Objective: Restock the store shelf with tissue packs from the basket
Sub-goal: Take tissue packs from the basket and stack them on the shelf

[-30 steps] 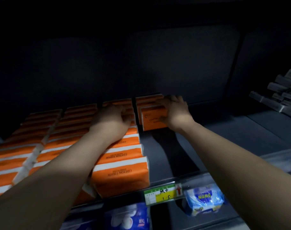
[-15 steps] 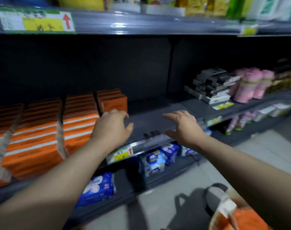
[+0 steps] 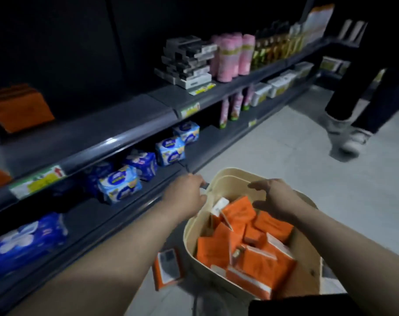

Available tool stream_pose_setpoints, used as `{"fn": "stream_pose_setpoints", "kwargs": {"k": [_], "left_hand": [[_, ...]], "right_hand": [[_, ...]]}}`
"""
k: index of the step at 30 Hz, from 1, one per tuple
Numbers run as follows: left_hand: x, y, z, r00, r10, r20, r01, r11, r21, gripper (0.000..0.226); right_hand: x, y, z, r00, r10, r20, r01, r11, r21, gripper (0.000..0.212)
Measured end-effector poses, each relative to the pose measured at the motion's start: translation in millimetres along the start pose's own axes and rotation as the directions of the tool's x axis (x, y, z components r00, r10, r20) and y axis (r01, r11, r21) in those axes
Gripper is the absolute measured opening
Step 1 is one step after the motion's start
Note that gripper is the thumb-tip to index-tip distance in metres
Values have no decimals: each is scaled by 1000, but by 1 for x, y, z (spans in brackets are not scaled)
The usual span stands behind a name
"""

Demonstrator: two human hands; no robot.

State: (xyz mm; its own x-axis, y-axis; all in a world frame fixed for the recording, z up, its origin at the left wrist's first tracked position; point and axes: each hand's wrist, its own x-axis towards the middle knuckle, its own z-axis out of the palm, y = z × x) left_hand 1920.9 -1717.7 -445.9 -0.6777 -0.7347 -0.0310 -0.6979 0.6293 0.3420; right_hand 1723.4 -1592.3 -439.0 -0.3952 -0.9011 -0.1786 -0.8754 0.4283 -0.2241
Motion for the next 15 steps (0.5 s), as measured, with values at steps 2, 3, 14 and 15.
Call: {"fn": "stream_pose_setpoints", "kwargs": {"k": [2, 3, 14, 15], "left_hand": [[9, 8, 31, 994, 36, 108, -36, 999, -2, 36], [13, 11, 47, 986, 41, 162, -41, 999, -2, 37], [43, 7, 177, 801, 12, 599, -138, 977, 165, 42], [43, 7, 186, 791, 15, 612, -151, 974, 172, 45]], "right_hand": [[0, 18, 12, 998, 19, 66, -18, 1000, -23, 56], [2, 26, 17, 995, 34, 96, -32, 999, -23, 56], [36, 75, 73, 963, -11, 270, 21, 999, -34, 50], [38, 80, 77, 956, -6, 293, 13, 1000, -23, 51]]}}
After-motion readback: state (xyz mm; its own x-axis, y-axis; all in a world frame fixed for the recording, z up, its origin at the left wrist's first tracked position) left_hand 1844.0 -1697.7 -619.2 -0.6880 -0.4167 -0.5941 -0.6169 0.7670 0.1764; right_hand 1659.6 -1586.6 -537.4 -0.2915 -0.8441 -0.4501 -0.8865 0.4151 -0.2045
